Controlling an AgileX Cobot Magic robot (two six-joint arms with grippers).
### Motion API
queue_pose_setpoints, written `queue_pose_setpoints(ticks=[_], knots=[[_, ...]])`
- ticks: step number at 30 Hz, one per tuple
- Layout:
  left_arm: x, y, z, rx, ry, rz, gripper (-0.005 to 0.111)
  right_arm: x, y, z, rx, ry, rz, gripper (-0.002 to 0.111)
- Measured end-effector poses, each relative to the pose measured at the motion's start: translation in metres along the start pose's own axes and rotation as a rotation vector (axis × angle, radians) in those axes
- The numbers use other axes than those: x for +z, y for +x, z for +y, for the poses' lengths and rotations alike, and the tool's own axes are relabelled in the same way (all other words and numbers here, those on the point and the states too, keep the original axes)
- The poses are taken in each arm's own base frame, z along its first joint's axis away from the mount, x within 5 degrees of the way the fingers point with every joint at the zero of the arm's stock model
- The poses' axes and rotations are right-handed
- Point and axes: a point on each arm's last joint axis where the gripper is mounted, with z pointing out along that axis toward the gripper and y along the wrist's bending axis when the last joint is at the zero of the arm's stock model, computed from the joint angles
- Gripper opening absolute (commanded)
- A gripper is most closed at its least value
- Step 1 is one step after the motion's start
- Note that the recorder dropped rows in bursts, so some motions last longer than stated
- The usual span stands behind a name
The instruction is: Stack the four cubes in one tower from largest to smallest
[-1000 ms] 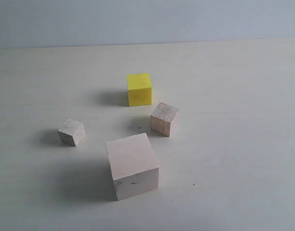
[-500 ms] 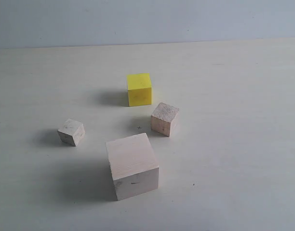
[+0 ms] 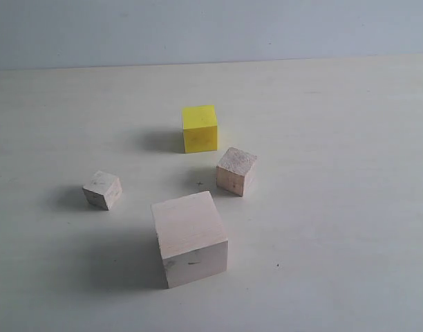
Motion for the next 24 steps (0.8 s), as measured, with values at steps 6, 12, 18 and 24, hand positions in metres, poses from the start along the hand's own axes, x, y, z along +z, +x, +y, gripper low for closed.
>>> queue_pose_setpoints(ticks=[6, 12, 18, 24], knots=[[0.0, 0.0, 0.0, 0.001, 0.004, 0.0, 0.0, 0.0, -0.009, 0.001, 0.0, -0.008, -0.098, 0.0], [0.0, 0.0, 0.0, 0.002, 0.006, 0.0, 0.0, -0.002, -0.017, 0.001, 0.046, -0.021, -0.189, 0.0], [0.0, 0.0, 0.0, 0.002, 0.006, 0.0, 0.0, -0.002, -0.018, 0.002, 0.131, -0.03, -0.195, 0.0], [0.0, -0.004, 0.0, 0.002, 0.002, -0.048, 0.0, -0.002, -0.018, 0.002, 0.146, -0.032, -0.201, 0.0]])
